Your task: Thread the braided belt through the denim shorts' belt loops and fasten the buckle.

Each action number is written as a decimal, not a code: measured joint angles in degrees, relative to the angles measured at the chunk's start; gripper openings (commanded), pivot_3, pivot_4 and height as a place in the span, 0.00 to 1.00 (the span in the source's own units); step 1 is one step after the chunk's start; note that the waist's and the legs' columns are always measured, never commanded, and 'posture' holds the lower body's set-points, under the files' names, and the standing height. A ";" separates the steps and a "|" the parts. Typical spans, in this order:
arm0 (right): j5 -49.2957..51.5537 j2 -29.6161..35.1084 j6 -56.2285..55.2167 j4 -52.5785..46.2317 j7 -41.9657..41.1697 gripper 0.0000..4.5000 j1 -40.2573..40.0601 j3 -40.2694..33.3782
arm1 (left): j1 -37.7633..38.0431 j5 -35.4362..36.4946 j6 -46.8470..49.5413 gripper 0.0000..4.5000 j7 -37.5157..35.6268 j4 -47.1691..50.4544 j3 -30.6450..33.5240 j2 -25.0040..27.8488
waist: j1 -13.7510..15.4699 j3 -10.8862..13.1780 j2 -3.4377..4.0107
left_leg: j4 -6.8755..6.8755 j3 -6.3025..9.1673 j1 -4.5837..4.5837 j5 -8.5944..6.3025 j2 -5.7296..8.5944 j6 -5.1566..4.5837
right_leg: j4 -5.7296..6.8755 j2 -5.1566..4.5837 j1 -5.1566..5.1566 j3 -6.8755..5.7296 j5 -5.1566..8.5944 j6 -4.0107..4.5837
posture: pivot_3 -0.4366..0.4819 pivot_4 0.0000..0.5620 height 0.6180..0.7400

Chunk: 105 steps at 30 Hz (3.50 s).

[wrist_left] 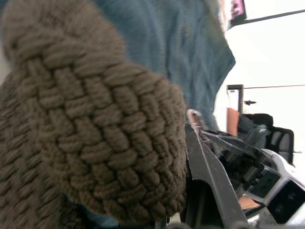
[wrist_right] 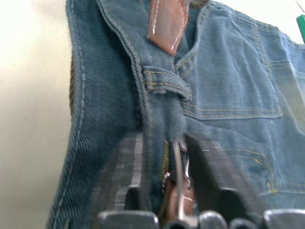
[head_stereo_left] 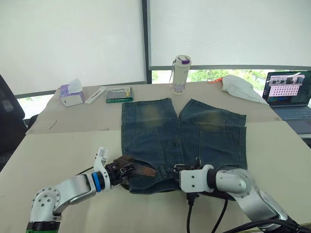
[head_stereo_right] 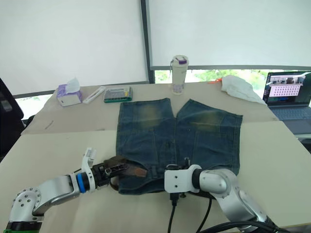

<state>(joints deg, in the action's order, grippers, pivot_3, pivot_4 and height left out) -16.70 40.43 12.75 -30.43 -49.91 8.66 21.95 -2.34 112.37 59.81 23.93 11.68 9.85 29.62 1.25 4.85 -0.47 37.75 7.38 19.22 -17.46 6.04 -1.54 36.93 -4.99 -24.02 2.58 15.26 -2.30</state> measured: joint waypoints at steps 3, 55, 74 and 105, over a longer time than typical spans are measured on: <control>0.22 -1.47 0.03 -0.01 -0.01 0.00 0.11 -0.03 | 0.04 0.00 -1.04 0.00 2.57 0.01 -1.46 -2.15 | 0.10 0.00 0.00 | 0.00 0.00 0.00 0.00 -0.01 0.00 | 0.00 0.00 0.00 0.00 0.00 0.00 | 0.48 0.27 1.00; 4.88 3.12 23.84 -12.33 1.02 0.00 -10.09 -3.46 | -12.96 0.09 14.36 0.00 8.82 -17.40 -4.99 -13.03 | 1.59 0.18 -0.25 | 0.02 0.01 -0.01 0.00 0.06 0.00 | -0.18 -0.09 0.14 -0.08 -0.01 0.02 | 0.48 0.27 1.00; 13.79 -5.66 32.80 -9.49 4.93 0.00 -1.74 -2.10 | -20.70 0.10 9.96 0.00 9.16 -25.46 0.62 -14.00 | 1.19 0.18 -0.27 | -0.01 0.07 0.04 0.02 0.05 0.03 | -0.16 -0.14 0.06 -0.05 -0.04 0.07 | 0.48 0.27 1.00; 17.59 -8.17 33.54 -9.59 9.02 0.00 0.50 -6.07 | -21.41 0.18 14.98 0.00 10.95 -31.73 4.82 -19.61 | 1.13 0.17 -0.24 | -0.02 0.07 0.03 0.03 0.05 0.04 | -0.13 -0.13 0.04 -0.06 -0.05 0.08 | 0.48 0.27 1.00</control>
<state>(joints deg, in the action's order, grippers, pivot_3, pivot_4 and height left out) 0.88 32.26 46.29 -40.01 -40.90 9.17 15.87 -23.75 112.55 74.78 34.88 -20.05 14.66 10.01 2.38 5.02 -0.71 37.72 7.45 19.25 -17.43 6.10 -1.50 36.79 -5.11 -23.98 2.52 15.21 -2.22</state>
